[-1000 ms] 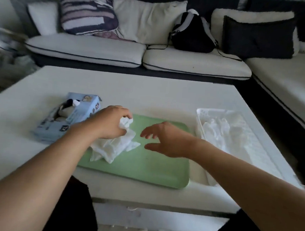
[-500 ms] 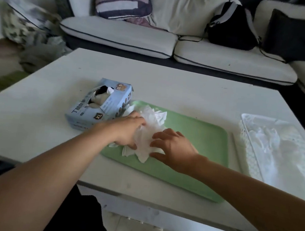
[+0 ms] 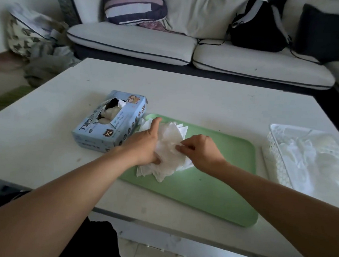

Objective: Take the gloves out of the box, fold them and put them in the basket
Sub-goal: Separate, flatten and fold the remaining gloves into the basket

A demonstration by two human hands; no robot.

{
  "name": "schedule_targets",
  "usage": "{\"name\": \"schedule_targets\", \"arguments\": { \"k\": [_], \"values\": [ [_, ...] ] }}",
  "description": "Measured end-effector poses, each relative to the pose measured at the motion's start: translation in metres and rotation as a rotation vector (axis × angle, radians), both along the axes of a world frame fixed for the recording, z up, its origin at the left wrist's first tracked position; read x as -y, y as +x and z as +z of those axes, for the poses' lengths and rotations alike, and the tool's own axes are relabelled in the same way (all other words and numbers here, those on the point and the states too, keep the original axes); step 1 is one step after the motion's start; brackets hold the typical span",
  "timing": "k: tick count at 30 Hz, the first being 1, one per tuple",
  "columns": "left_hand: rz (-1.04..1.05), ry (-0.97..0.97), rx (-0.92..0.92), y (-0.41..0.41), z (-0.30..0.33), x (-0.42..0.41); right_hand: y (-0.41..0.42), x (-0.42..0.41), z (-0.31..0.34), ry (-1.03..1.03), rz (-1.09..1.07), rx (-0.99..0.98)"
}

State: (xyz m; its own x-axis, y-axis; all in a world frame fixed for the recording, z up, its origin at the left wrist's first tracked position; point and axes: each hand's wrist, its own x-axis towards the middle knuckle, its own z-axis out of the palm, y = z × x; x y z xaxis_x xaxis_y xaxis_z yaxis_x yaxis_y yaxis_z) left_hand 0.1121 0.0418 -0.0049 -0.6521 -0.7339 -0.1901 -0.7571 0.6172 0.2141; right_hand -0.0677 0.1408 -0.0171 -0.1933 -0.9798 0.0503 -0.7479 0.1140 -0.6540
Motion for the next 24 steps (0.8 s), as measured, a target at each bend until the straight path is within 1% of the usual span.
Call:
{"name": "schedule_targets", "arguments": {
  "k": [2, 4, 6, 7, 8, 10, 11, 12, 13, 14, 15, 17, 18, 20, 22, 23, 24],
  "values": [
    [0.016, 0.015, 0.031, 0.002, 0.001, 0.004, -0.015, 0.004, 0.017, 0.038, -0.031, -0.023],
    [0.015, 0.009, 0.055, 0.004, -0.001, 0.008, -0.036, 0.004, 0.037, 0.109, -0.106, -0.048],
    [-0.007, 0.000, 0.062, 0.006, -0.001, 0.010, -0.058, -0.003, 0.055, 0.156, -0.192, 0.010],
    [-0.020, 0.011, 0.079, 0.007, 0.001, 0.010, -0.067, -0.007, 0.062, 0.168, -0.235, 0.085],
    [-0.033, 0.024, 0.109, 0.007, 0.004, 0.010, -0.074, -0.013, 0.068, 0.155, -0.278, 0.218],
    [-0.053, 0.027, 0.182, 0.005, 0.012, 0.008, -0.080, -0.024, 0.081, 0.111, -0.325, 0.594],
    [-0.062, 0.027, 0.182, 0.000, 0.018, 0.005, -0.082, -0.030, 0.087, 0.098, -0.317, 0.765],
    [-0.063, 0.036, 0.145, -0.004, 0.023, 0.002, -0.083, -0.035, 0.090, 0.095, -0.288, 0.890],
    [-0.078, 0.051, 0.099, -0.010, 0.027, -0.003, -0.084, -0.040, 0.093, 0.100, -0.255, 0.972],
    [-0.115, 0.054, 0.071, -0.016, 0.029, -0.009, -0.083, -0.044, 0.095, 0.111, -0.217, 1.030],
    [-0.162, 0.041, 0.088, -0.019, 0.028, -0.013, -0.080, -0.046, 0.097, 0.128, -0.179, 1.082],
    [-0.239, -0.028, 0.187, -0.025, 0.018, -0.018, -0.078, -0.051, 0.100, 0.133, -0.119, 1.153],
    [-0.249, -0.081, 0.243, -0.026, 0.013, -0.017, -0.078, -0.053, 0.100, 0.123, -0.103, 1.190],
    [-0.205, -0.180, 0.319, -0.024, 0.011, -0.012, -0.081, -0.055, 0.100, 0.119, -0.092, 1.273],
    [-0.169, -0.216, 0.316, -0.028, 0.014, -0.009, -0.089, -0.061, 0.098, 0.105, -0.095, 1.324],
    [-0.169, -0.201, 0.287, -0.029, 0.017, -0.010, -0.092, -0.063, 0.098, 0.102, -0.096, 1.335],
    [-0.172, -0.171, 0.219, -0.032, 0.021, -0.013, -0.094, -0.067, 0.099, 0.103, -0.087, 1.358]
  ]
}}
